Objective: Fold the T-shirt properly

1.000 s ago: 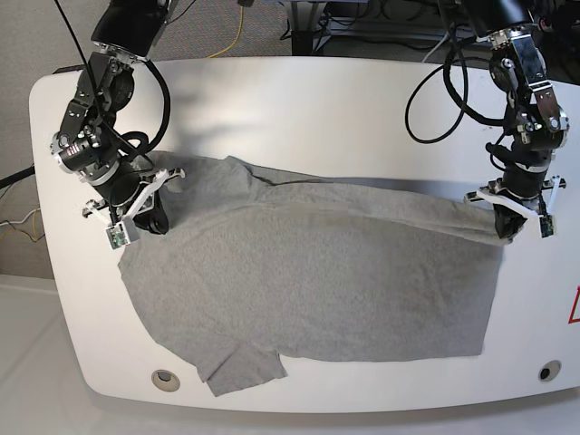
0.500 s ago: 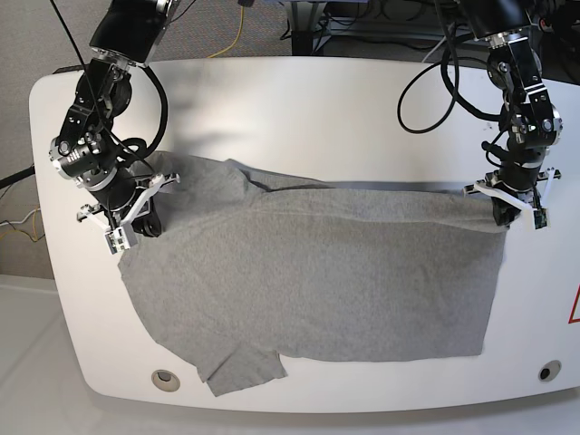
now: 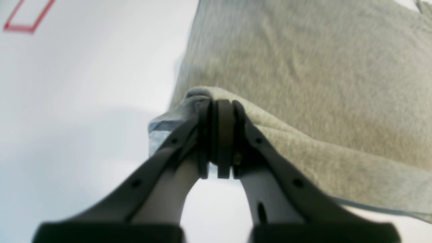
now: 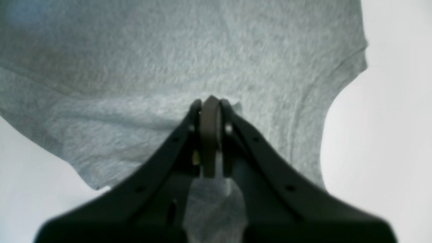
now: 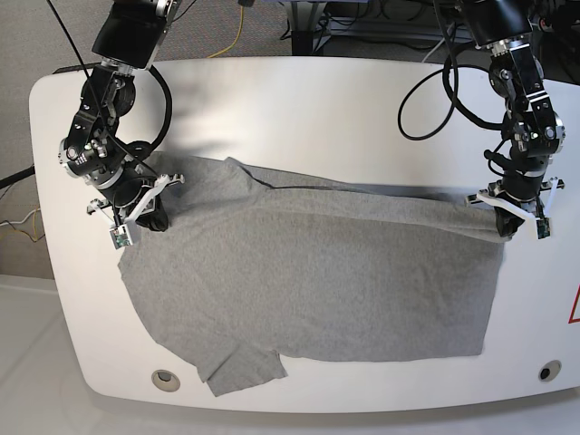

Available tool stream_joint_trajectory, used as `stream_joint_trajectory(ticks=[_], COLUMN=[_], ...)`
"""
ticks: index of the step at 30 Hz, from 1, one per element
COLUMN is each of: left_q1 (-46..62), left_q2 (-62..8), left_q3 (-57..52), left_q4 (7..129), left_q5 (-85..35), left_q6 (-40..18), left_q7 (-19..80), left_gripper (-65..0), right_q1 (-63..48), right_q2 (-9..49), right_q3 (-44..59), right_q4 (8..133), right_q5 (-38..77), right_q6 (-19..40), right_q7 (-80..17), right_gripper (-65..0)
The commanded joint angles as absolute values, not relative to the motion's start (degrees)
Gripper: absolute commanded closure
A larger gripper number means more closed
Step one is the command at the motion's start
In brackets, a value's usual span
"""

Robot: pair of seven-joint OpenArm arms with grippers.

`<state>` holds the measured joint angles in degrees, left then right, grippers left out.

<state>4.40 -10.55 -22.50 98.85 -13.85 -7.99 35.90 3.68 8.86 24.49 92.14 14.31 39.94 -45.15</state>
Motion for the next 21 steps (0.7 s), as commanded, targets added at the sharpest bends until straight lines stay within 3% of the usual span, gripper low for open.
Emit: stream_joint_trajectory(ticks=[1,21], left_q1=[3.0,0.5], left_q2=[-11.3,-11.4], left_q3=[-22.8,-22.6], left_q4=[99.1,86.4], left_q5=[-12.4,-8.1], left_q6=[-8.0,-8.1], left_q7=[34.3,24.5], left_gripper=[-1.2,-1.2], right_q1=[5.0,6.5], right_q2=[9.7,9.5], right_q3=[24.7,24.4], right_q4=[92.2,91.6], right_q5=[15.2,11.8], right_q6=[40.0,40.0], right_q7=[-43.5,-43.3], right_gripper=[0.0,0.0])
